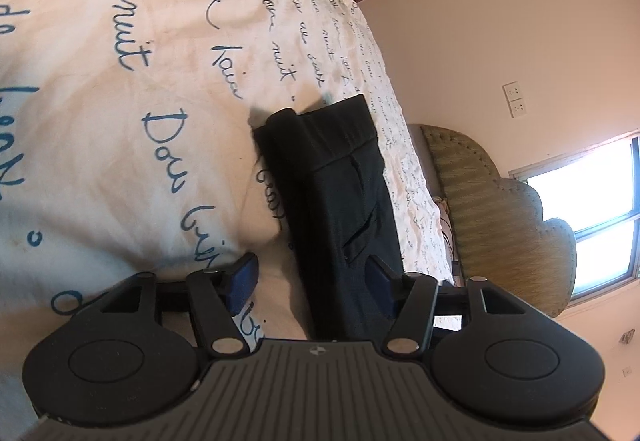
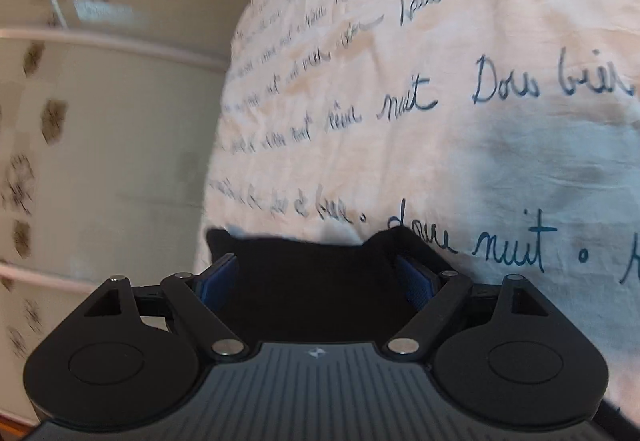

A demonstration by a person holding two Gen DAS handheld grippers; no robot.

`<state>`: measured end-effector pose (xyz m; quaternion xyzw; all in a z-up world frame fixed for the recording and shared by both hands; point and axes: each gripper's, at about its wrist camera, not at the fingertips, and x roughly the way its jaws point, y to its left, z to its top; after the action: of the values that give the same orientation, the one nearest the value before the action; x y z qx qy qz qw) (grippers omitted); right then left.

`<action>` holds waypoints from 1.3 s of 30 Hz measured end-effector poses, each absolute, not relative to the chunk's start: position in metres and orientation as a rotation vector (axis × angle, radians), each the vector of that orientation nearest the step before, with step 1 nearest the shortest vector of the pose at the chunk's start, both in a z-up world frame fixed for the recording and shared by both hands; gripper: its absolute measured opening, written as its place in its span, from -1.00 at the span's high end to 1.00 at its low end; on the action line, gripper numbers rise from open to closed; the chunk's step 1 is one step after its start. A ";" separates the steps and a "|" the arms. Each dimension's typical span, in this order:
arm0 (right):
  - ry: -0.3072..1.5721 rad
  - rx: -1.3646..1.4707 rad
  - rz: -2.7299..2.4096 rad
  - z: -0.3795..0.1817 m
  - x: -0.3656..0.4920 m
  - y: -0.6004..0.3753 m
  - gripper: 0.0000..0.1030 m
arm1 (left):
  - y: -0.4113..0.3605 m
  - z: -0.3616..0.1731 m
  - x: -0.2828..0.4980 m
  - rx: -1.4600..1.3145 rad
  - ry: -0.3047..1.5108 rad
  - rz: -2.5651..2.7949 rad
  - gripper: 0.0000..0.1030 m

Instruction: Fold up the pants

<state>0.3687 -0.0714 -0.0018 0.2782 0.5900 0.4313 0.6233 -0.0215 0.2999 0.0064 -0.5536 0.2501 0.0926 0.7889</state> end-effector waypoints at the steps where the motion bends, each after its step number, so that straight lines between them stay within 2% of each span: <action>1: 1.348 0.591 0.996 0.000 0.367 -0.067 -0.54 | 0.302 0.008 -0.022 -1.196 0.537 0.200 -0.22; 2: 1.342 0.583 1.000 0.001 0.367 -0.066 -0.53 | 0.305 0.008 -0.022 -1.204 0.530 0.205 -0.22; 3: 1.337 0.591 0.997 0.002 0.367 -0.068 -0.30 | 0.308 0.007 -0.021 -1.216 0.525 0.214 -0.22; 4: 1.325 0.596 0.986 0.002 0.368 -0.071 0.11 | 0.311 0.007 -0.020 -1.233 0.520 0.222 -0.22; 5: 1.316 0.580 0.969 0.002 0.368 -0.073 0.33 | 0.313 0.007 -0.019 -1.251 0.514 0.226 -0.25; 6: 1.305 0.558 0.953 0.001 0.368 -0.076 0.65 | 0.314 0.008 -0.019 -1.257 0.508 0.227 -0.30; 7: 1.286 0.553 0.951 0.000 0.367 -0.081 0.81 | 0.314 0.009 -0.017 -1.249 0.505 0.228 -0.32; 10: 1.218 0.625 0.936 -0.002 0.367 -0.098 0.92 | 0.313 0.009 -0.014 -1.238 0.512 0.239 -0.35; 18: 1.164 0.784 0.842 -0.011 0.385 -0.119 0.95 | 0.325 0.008 0.009 -1.275 0.508 0.242 -0.61; 22: 1.187 0.869 0.877 0.001 0.371 -0.109 0.83 | 0.322 0.009 0.019 -1.238 0.492 0.238 -0.69; 23: 1.174 0.868 0.897 0.006 0.363 -0.106 0.78 | 0.320 0.010 0.022 -1.216 0.486 0.256 -0.58; 24: 1.159 0.877 0.923 0.010 0.353 -0.106 0.55 | 0.317 0.010 0.025 -1.184 0.497 0.283 -0.11; 25: 1.154 0.894 0.946 0.013 0.343 -0.106 0.13 | 0.315 0.011 0.029 -1.139 0.528 0.312 0.18; 26: 1.147 0.918 0.958 0.013 0.333 -0.109 -0.16 | 0.313 0.012 0.032 -1.098 0.548 0.343 0.48; 27: 1.133 0.941 0.960 0.013 0.322 -0.113 -0.67 | 0.310 0.013 0.032 -1.062 0.548 0.358 0.59; 28: 1.111 0.957 0.957 0.012 0.310 -0.118 -0.75 | 0.307 0.015 0.033 -1.011 0.550 0.369 0.61; 33: 1.096 1.004 0.962 -0.003 0.258 -0.141 -0.75 | 0.274 0.046 0.029 -0.703 0.501 0.408 0.72; 36: 1.088 0.959 0.927 -0.010 0.238 -0.155 -0.73 | 0.271 0.056 0.027 -0.665 0.490 0.409 0.71; 39: 1.054 1.006 0.927 -0.013 0.228 -0.172 -0.73 | 0.284 0.029 0.039 -0.703 0.600 0.436 0.67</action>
<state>0.2285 -0.1723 -0.0126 0.4429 0.4640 0.4079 0.6498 0.0385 0.2841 0.0286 -0.3364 0.2873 0.2084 0.8722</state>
